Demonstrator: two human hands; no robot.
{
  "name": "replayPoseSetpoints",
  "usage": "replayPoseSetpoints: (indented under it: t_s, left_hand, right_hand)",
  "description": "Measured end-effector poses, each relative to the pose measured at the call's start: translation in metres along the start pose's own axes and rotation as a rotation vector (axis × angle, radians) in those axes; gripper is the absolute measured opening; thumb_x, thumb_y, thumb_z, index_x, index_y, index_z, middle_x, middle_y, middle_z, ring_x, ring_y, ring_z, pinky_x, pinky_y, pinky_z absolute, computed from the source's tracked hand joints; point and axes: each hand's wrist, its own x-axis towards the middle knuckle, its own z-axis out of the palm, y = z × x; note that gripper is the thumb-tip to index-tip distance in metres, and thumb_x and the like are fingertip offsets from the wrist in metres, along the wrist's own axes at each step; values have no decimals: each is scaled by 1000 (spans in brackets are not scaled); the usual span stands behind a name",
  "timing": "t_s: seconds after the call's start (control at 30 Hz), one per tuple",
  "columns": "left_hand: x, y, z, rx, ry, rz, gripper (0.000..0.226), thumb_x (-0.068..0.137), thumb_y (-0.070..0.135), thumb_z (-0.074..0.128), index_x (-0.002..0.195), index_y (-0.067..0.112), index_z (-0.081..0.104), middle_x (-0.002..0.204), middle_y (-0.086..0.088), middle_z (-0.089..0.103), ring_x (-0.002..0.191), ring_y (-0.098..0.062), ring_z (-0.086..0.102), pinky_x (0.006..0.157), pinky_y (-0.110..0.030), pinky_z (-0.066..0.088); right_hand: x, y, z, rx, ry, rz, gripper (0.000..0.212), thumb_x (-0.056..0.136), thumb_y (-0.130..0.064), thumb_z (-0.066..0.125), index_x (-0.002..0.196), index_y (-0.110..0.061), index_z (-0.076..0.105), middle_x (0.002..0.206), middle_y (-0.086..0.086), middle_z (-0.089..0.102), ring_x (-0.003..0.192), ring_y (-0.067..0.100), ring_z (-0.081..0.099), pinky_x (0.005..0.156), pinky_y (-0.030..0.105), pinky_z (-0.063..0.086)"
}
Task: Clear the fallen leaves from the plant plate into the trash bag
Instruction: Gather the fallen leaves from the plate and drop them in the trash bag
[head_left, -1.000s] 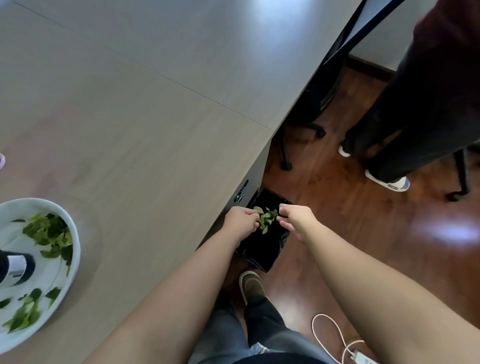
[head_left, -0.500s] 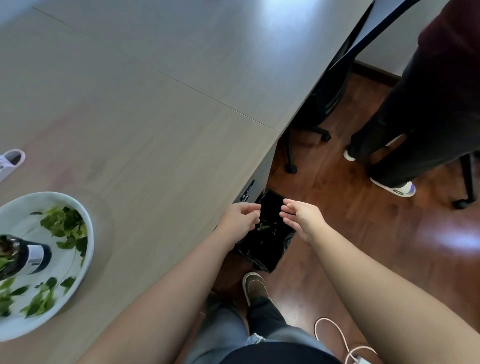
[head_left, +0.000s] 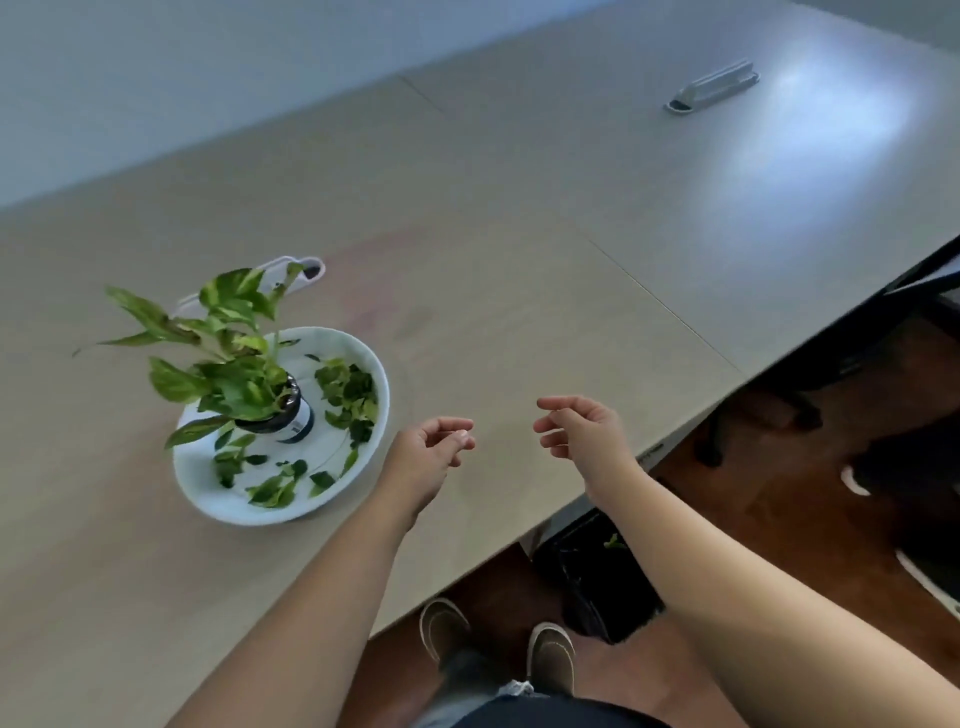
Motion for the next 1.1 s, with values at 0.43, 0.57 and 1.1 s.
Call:
replayPoseSetpoints:
  t_s: [0.43,0.57,1.1]
  left_hand:
    - [12,-80,-176,727,268,-185,54,85,40,59,137,28,48,146,0,36,135,-26,28,111,-38,31]
    - [23,-88,-199,920,156,-126,66,86,49,55,145,26,36,153,-4,32,141,-27,26,116,-37,24]
    - [40,-110,-213,820,268,194,44,83,41,53,124,28,60,128,0,56,120,-25,49,100,-37,42]
  right_hand:
    - [30,11,180,-740,-404,-163,26,90,-18,51,102,-28,73,95,-3,69,75,12,61,64,22,50]
    - [36,13,209,-1011,-502,-250,35,94,-17,44,117,-25,68,113,-4,67,97,16,63,74,20,49]
    - [80,23,259,-1264,-496,-416,44,91,-3,37,118,-19,68,124,2,57,107,24,57,85,30,51]
